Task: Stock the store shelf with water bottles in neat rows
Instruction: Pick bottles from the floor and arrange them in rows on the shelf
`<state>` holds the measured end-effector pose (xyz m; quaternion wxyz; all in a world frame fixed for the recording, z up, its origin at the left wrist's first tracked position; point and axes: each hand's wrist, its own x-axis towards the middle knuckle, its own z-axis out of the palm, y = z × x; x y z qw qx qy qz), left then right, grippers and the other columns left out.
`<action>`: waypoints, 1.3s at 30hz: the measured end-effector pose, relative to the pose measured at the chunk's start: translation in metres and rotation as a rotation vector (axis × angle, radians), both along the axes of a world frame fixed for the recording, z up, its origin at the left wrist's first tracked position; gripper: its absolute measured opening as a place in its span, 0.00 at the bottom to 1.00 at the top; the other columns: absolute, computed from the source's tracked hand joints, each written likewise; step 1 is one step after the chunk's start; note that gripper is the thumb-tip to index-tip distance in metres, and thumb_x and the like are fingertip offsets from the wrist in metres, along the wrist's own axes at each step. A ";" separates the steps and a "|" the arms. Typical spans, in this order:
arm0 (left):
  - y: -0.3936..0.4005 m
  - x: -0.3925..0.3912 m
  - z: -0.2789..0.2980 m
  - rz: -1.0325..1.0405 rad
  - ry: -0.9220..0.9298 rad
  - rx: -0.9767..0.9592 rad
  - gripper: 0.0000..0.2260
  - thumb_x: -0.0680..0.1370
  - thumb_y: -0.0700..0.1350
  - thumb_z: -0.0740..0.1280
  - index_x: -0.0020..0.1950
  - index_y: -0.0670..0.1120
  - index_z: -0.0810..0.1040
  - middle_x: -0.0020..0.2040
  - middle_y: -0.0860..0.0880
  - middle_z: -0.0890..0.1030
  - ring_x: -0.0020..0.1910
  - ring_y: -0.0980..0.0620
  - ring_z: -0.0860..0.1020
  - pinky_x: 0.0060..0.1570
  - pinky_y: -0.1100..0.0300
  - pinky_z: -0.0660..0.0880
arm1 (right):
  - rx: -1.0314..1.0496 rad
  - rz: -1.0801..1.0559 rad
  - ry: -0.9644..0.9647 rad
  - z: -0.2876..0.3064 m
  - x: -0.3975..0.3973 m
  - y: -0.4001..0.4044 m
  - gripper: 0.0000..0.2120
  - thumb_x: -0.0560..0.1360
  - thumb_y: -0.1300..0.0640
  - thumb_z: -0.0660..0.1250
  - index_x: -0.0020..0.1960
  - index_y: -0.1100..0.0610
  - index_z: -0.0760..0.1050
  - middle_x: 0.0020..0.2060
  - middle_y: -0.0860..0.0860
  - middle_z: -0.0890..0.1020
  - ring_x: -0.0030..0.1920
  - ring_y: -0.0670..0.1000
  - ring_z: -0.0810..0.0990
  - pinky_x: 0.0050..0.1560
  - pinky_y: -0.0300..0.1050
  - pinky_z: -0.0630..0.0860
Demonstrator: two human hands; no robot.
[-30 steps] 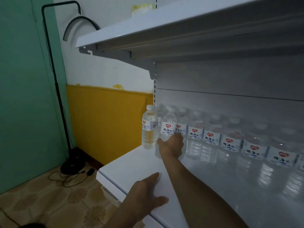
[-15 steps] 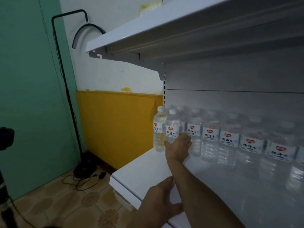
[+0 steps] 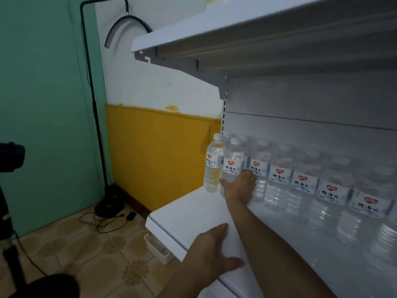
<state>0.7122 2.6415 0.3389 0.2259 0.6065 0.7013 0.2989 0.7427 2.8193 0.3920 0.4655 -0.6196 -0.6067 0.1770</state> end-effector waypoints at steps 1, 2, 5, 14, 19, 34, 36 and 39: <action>-0.001 0.001 0.002 -0.007 0.012 -0.005 0.40 0.67 0.65 0.71 0.75 0.55 0.60 0.72 0.59 0.66 0.70 0.56 0.67 0.69 0.61 0.63 | -0.025 0.017 0.027 0.002 0.003 -0.002 0.41 0.63 0.48 0.81 0.65 0.63 0.64 0.63 0.60 0.71 0.63 0.60 0.73 0.54 0.57 0.77; -0.002 0.001 0.004 -0.022 0.027 -0.014 0.40 0.68 0.65 0.70 0.76 0.55 0.60 0.73 0.58 0.66 0.70 0.55 0.67 0.70 0.59 0.63 | -0.045 0.034 0.051 0.003 0.006 -0.005 0.41 0.64 0.49 0.81 0.67 0.63 0.63 0.64 0.60 0.70 0.64 0.60 0.73 0.55 0.57 0.76; -0.011 0.003 0.013 -0.053 0.041 -0.043 0.37 0.71 0.64 0.68 0.76 0.55 0.59 0.74 0.57 0.65 0.71 0.54 0.66 0.71 0.57 0.63 | -0.060 0.097 0.101 0.009 0.019 -0.026 0.41 0.67 0.51 0.79 0.71 0.62 0.62 0.67 0.60 0.68 0.67 0.61 0.71 0.59 0.58 0.74; -0.141 0.045 0.035 0.343 -0.308 0.299 0.28 0.76 0.50 0.69 0.74 0.53 0.64 0.71 0.56 0.68 0.66 0.60 0.67 0.63 0.64 0.66 | -0.092 0.482 0.123 0.020 0.109 -0.180 0.31 0.73 0.50 0.73 0.71 0.57 0.65 0.68 0.54 0.69 0.68 0.54 0.71 0.65 0.48 0.69; -0.242 0.059 0.027 0.452 -0.324 0.323 0.28 0.76 0.49 0.69 0.74 0.54 0.63 0.67 0.59 0.69 0.63 0.63 0.67 0.57 0.68 0.65 | -0.040 0.693 0.096 0.003 0.133 -0.312 0.27 0.74 0.53 0.73 0.69 0.54 0.67 0.65 0.49 0.71 0.64 0.46 0.70 0.62 0.40 0.69; -0.475 0.061 -0.160 0.918 -0.387 0.061 0.30 0.77 0.53 0.68 0.76 0.51 0.61 0.74 0.51 0.66 0.72 0.51 0.65 0.68 0.54 0.66 | -0.392 1.112 -0.175 -0.202 0.156 -0.515 0.25 0.75 0.54 0.70 0.70 0.53 0.69 0.67 0.49 0.72 0.67 0.49 0.70 0.65 0.43 0.69; -0.493 0.051 -0.185 0.980 -0.407 0.033 0.30 0.76 0.52 0.68 0.76 0.50 0.62 0.74 0.51 0.66 0.72 0.51 0.65 0.69 0.51 0.65 | -0.462 1.108 -0.202 -0.230 0.154 -0.526 0.25 0.75 0.55 0.71 0.70 0.54 0.69 0.68 0.50 0.72 0.65 0.50 0.72 0.62 0.43 0.72; -0.512 0.037 -0.216 0.997 -0.366 -0.031 0.28 0.77 0.50 0.68 0.75 0.48 0.63 0.73 0.50 0.67 0.72 0.50 0.66 0.68 0.53 0.66 | -0.486 1.132 -0.250 -0.264 0.146 -0.536 0.24 0.76 0.54 0.71 0.69 0.53 0.70 0.66 0.50 0.73 0.64 0.49 0.72 0.59 0.39 0.69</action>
